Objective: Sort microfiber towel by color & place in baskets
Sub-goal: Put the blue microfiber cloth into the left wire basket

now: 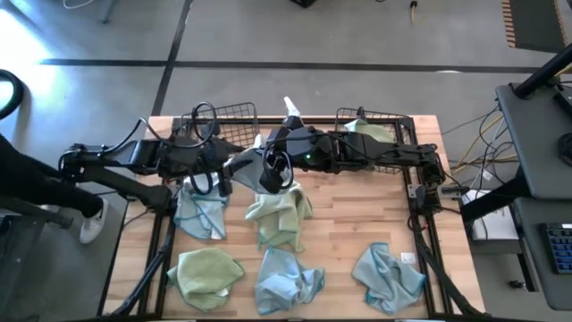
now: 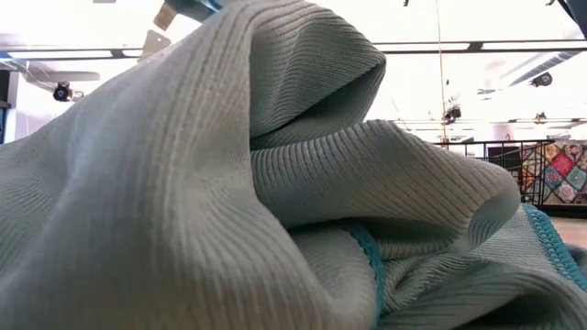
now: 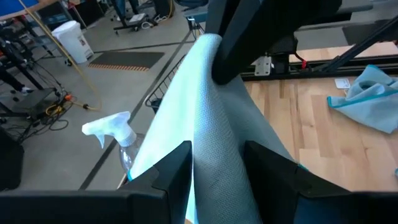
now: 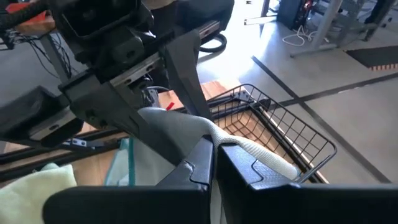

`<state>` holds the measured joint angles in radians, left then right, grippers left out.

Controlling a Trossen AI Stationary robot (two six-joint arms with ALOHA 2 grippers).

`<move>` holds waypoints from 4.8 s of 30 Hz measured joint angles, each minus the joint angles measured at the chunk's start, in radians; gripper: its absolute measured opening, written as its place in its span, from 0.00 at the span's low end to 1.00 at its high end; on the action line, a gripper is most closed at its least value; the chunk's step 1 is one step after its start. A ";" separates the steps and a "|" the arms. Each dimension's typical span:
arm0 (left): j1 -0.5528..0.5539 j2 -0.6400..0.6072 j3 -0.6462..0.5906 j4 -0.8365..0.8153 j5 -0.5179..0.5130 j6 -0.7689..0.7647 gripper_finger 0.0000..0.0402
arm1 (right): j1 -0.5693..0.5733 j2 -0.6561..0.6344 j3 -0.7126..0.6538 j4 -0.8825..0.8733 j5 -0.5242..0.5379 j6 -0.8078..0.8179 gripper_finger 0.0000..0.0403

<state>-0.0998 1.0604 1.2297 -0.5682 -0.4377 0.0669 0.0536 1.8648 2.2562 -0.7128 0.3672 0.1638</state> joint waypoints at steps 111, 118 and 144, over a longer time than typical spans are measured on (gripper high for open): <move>0.231 -0.148 0.182 -0.330 -0.592 0.298 0.00 | 0.031 -0.004 -0.001 -0.544 0.156 0.245 0.32; 0.375 -0.141 0.126 -0.324 -0.586 0.291 0.00 | 0.058 -0.004 -0.001 -0.544 0.156 0.245 0.32; 0.398 -0.084 0.050 -0.250 -0.416 0.159 0.21 | 0.064 -0.003 -0.001 -0.547 0.155 0.245 0.32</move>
<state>0.2984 0.9768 1.2800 -0.8178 -0.8534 0.2264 0.1181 1.8614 2.2551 -1.2598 0.5220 0.4088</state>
